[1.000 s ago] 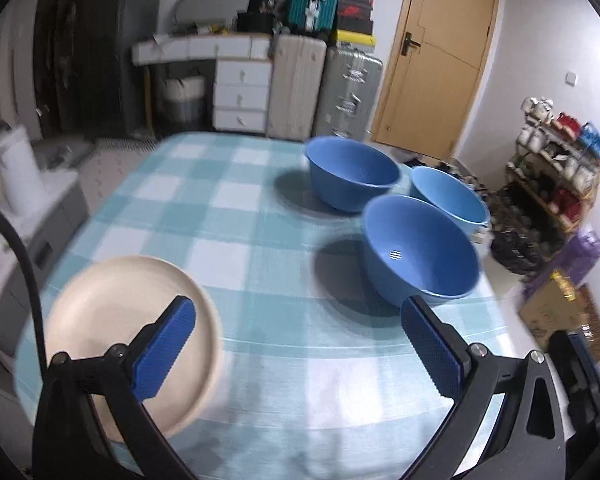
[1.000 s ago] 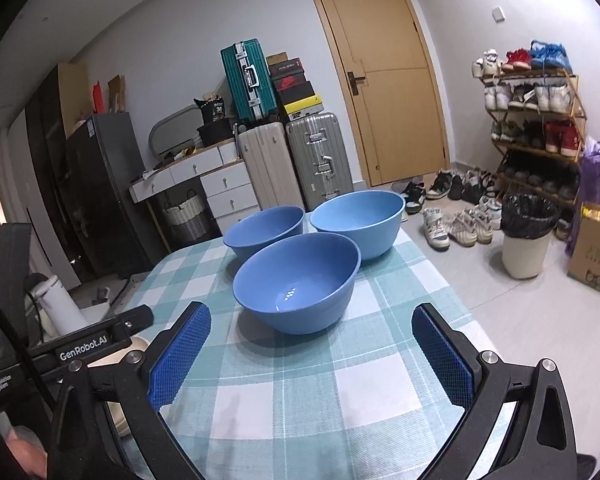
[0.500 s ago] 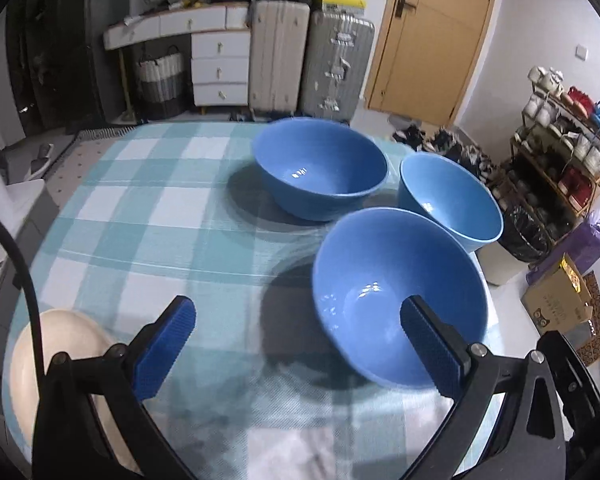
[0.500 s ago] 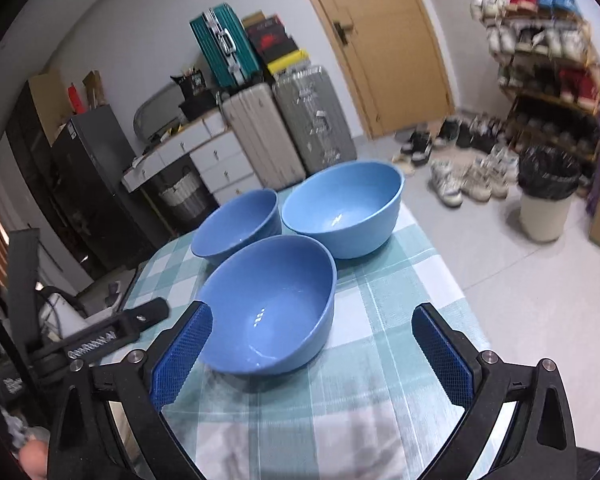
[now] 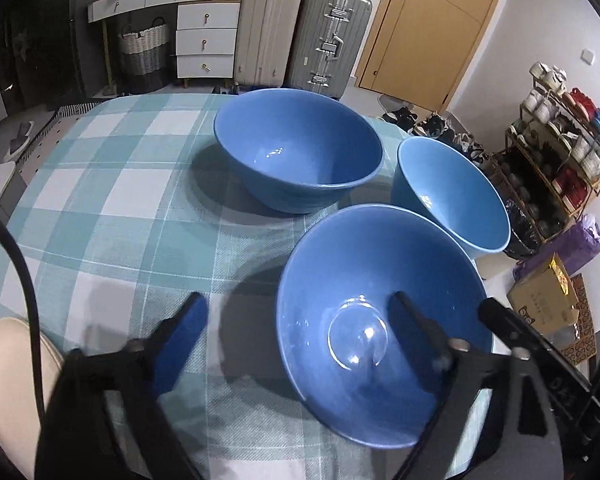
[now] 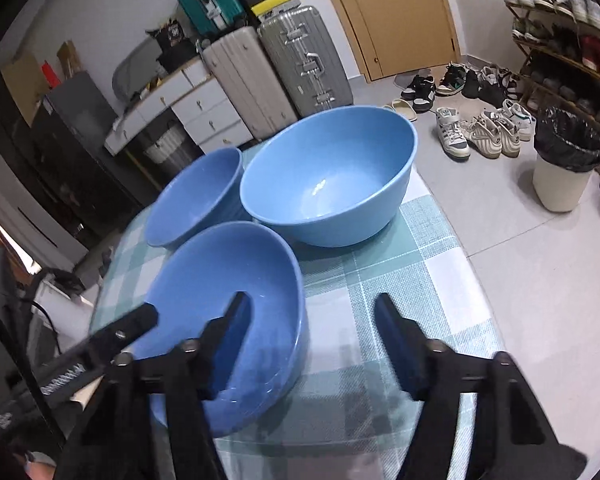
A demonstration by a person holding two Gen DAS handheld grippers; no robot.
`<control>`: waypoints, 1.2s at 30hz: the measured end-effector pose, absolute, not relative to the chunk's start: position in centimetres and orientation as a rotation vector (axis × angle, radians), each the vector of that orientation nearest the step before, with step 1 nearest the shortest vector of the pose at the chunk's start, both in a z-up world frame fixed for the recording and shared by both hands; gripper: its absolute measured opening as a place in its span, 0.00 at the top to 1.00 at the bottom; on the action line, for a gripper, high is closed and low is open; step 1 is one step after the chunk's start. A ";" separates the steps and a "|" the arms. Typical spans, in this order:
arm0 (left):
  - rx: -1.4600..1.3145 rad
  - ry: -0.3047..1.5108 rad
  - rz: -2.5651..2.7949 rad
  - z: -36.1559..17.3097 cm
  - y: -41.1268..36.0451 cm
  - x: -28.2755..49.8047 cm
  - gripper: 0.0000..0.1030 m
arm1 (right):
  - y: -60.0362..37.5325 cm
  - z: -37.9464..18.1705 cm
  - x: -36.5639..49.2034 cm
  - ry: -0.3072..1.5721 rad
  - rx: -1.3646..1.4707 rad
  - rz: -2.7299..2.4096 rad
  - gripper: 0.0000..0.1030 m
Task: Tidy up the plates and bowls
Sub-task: 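Move both grippers toward the nearest blue bowl, then close the left gripper on the blue bowl rim while the right gripper grips the opposite rim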
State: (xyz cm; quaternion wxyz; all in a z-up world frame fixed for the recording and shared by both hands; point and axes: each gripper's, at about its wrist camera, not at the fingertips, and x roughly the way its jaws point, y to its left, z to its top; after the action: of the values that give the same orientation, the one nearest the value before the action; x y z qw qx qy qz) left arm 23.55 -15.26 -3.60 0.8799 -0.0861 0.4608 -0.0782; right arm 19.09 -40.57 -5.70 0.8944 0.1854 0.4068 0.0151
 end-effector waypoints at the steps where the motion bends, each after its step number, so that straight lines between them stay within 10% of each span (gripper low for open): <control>1: -0.186 0.973 -0.160 -3.9 -15.2 23.7 0.32 | -40.5 -5.9 19.4 0.853 0.386 0.037 0.45; 23: -0.238 1.110 -0.212 -7.3 -16.0 24.8 0.90 | -39.8 -8.9 21.6 0.949 0.397 0.043 0.91; 36: -0.226 1.110 -0.216 -7.4 -15.4 23.8 0.91 | -39.1 -8.3 20.4 0.959 0.397 0.060 0.93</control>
State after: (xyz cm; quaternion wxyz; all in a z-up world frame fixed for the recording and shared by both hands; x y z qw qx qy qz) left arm 23.80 -15.43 -7.36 0.8384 -0.1066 0.5247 -0.1020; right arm 20.42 -39.05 -8.28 0.8679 0.1896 0.4582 0.0288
